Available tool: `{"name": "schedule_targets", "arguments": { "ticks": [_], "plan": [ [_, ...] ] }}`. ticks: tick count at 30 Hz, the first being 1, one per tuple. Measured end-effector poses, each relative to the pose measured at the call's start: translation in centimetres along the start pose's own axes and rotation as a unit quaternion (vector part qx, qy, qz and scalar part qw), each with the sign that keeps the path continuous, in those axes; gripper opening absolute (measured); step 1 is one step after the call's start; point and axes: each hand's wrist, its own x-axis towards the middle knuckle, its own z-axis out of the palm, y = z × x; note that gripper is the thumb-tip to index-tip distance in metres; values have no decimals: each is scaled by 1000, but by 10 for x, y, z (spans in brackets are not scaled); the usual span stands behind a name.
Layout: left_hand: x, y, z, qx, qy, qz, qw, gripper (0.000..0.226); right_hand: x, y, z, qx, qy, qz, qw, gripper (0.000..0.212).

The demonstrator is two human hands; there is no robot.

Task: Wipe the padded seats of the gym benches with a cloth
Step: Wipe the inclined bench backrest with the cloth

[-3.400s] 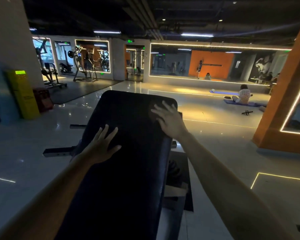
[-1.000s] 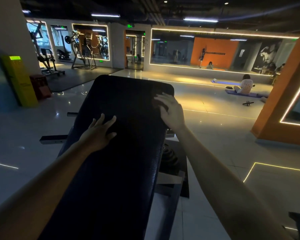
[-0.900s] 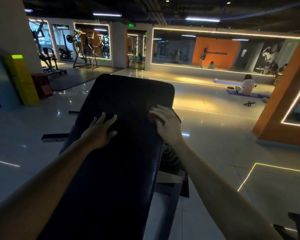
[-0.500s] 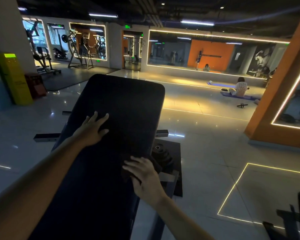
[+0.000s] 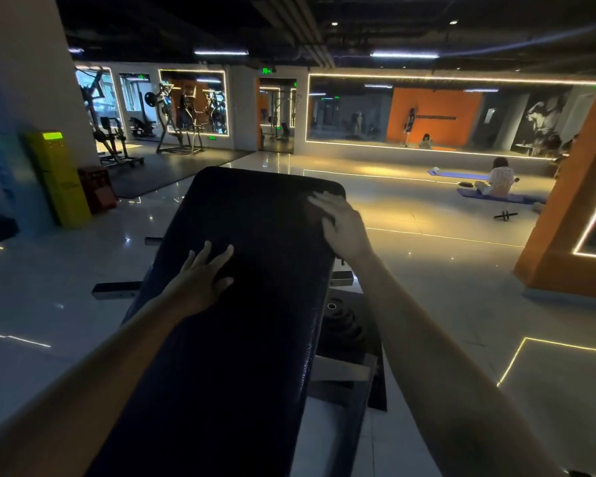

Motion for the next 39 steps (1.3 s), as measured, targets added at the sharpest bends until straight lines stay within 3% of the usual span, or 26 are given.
{"name": "schedule_targets", "arguments": {
  "ticks": [5, 9, 16, 24, 27, 39],
  "plan": [
    [5, -2, -4, 13, -11, -4, 1000, 72, 12, 1, 8, -9, 36, 13, 999, 49],
    [7, 16, -5, 5, -6, -40, 999, 90, -7, -5, 11, 2, 29, -8, 1000, 46],
    [10, 76, 6, -58, 45, -35, 997, 68, -84, -20, 27, 65, 0, -37, 997, 44],
    [1, 95, 28, -31, 4, -87, 996, 66, -168, -27, 45, 146, -8, -89, 985, 43],
    [3, 94, 24, -37, -6, -92, 995, 65, -155, -20, 43, 151, 9, -97, 984, 42],
    [6, 87, 28, -66, -10, -80, 995, 66, -22, 15, 8, 136, 82, 6, 987, 47]
  ]
}}
